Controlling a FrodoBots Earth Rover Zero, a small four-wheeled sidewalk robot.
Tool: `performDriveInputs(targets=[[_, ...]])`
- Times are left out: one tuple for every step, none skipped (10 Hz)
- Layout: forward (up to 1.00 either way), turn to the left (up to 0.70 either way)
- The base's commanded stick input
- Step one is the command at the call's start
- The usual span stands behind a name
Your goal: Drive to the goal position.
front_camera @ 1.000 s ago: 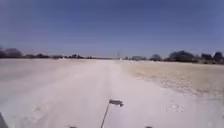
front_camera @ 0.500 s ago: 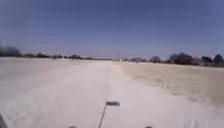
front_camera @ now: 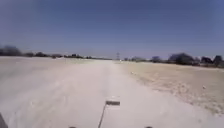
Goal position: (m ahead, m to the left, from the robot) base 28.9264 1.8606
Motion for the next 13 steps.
performDriveInputs(targets=[[0.70,0.00],[0.70,0.00],[0.70,0.00],[0.70,0.00],[0.70,0.00],[0.70,0.00],[0.70,0.00],[0.70,0.00],[0.70,0.00],[0.70,0.00],[0.70,0.00],[0.70,0.00],[0.70,0.00]])
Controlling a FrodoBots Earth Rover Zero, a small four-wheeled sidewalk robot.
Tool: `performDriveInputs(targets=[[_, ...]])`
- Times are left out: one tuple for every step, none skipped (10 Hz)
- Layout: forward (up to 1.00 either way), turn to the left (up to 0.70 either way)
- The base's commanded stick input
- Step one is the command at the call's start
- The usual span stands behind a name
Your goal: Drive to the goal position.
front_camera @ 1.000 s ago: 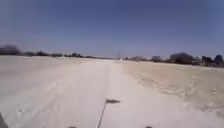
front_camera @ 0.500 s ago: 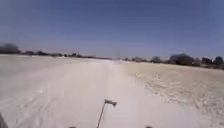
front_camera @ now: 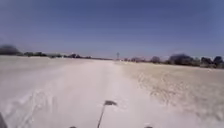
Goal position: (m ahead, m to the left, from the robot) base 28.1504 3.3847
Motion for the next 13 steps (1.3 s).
performDriveInputs(targets=[[0.70,0.00],[0.70,0.00],[0.70,0.00],[0.70,0.00],[0.70,0.00],[0.70,0.00],[0.70,0.00],[0.70,0.00],[0.70,0.00],[0.70,0.00],[0.70,0.00],[0.70,0.00],[0.70,0.00]])
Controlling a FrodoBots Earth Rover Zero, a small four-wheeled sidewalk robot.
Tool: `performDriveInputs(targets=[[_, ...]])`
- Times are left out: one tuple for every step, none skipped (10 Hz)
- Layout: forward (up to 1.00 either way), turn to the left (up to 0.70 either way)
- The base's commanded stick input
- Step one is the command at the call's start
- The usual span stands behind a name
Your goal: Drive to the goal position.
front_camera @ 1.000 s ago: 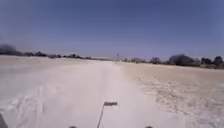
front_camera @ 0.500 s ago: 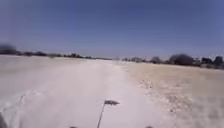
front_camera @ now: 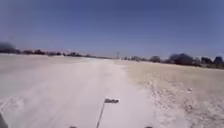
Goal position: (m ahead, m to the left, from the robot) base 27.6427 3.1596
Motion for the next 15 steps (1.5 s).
performDriveInputs(targets=[[0.70,0.00],[0.70,0.00],[0.70,0.00],[0.70,0.00],[0.70,0.00],[0.70,0.00],[0.70,0.00],[0.70,0.00],[0.70,0.00],[0.70,0.00],[0.70,0.00],[0.70,0.00],[0.70,0.00],[0.70,0.00],[0.70,0.00]])
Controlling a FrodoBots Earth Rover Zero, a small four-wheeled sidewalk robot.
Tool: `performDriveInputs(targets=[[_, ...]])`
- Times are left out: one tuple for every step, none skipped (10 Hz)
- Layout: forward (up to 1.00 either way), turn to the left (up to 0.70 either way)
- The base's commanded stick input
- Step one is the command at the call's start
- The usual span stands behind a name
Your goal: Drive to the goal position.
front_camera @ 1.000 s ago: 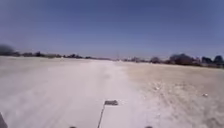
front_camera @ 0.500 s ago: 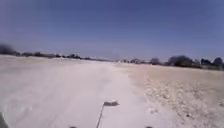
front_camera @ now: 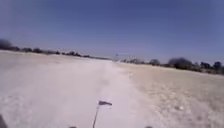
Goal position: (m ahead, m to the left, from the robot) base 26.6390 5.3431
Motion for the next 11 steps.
performDriveInputs(targets=[[0.70,0.00],[0.70,0.00],[0.70,0.00],[0.70,0.00],[0.70,0.00],[0.70,0.00],[0.70,0.00],[0.70,0.00],[0.70,0.00],[0.70,0.10],[0.70,0.35]])
